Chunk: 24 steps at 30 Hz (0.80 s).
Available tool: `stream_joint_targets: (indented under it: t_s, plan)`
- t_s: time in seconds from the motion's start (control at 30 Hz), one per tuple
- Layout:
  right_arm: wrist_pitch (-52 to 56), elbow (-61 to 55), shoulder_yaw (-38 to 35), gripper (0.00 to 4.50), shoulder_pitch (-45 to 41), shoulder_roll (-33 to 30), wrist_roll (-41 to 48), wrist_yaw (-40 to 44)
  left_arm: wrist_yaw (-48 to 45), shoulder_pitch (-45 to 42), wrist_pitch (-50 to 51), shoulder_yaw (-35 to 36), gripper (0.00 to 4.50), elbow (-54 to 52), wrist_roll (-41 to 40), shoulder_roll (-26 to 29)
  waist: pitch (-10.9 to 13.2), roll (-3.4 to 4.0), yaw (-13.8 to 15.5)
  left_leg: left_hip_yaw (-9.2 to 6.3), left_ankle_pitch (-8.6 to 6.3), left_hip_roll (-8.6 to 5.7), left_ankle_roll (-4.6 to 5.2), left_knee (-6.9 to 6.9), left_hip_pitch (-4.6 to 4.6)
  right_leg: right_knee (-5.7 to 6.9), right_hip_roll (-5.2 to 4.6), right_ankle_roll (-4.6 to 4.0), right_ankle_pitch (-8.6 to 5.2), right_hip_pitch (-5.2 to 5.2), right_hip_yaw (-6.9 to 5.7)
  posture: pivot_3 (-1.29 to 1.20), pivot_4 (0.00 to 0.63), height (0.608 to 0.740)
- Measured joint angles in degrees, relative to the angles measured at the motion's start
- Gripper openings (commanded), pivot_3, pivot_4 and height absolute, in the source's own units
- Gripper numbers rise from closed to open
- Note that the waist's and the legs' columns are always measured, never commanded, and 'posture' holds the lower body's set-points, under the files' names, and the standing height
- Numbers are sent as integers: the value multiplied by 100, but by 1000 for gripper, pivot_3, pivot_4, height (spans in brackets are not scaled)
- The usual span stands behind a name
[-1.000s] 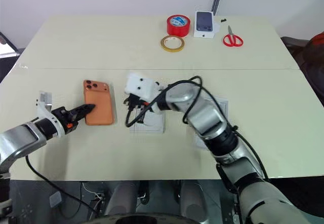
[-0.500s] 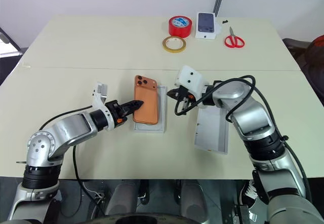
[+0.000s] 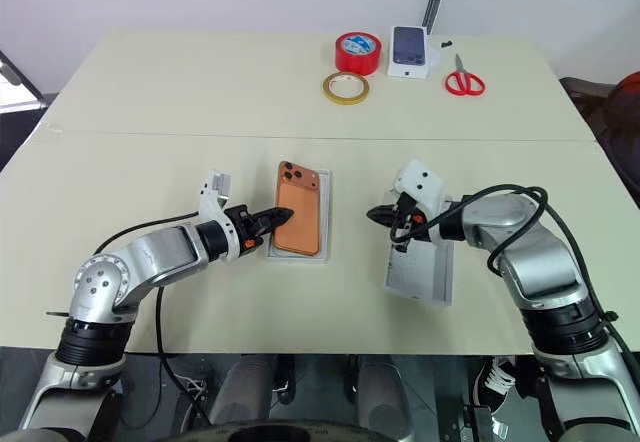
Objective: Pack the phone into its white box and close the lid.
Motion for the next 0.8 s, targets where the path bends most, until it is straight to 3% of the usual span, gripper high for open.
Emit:
stream_joint_targets:
  t_s: [0.43, 0.47, 0.7, 0.8]
  plan:
    - [-23, 3, 0, 0, -1, -10, 129, -41, -271, -187, 249, -137, 11, 208, 268, -98, 0, 0, 3, -1, 0, -1, 0, 2, 12, -2, 0, 2, -1, 15, 0, 0, 150, 740]
    - [-23, 3, 0, 0, -1, -10, 148, -42, -291, -187, 255, -139, 962, 226, 287, -103, 0, 0, 3, -1, 0, -1, 0, 1, 15, -2, 0, 2, -1, 18, 0, 0, 150, 740]
    - [-23, 2, 0, 0, -4, -10, 193, -74, -500, -261, 355, -140, 4417, 276, 339, -159, 0, 0, 6, -2, -1, -1, 2, 0, 31, -2, -1, 3, -2, 31, 0, 0, 150, 740]
    - [-23, 2, 0, 0, -3, -20, 203, -78, -531, -259, 383, -138, 4469, 197, 327, -124, 0, 0, 1, 0, -4, 0, 4, -6, 60, -2, -3, 4, -4, 51, 1, 0, 150, 740]
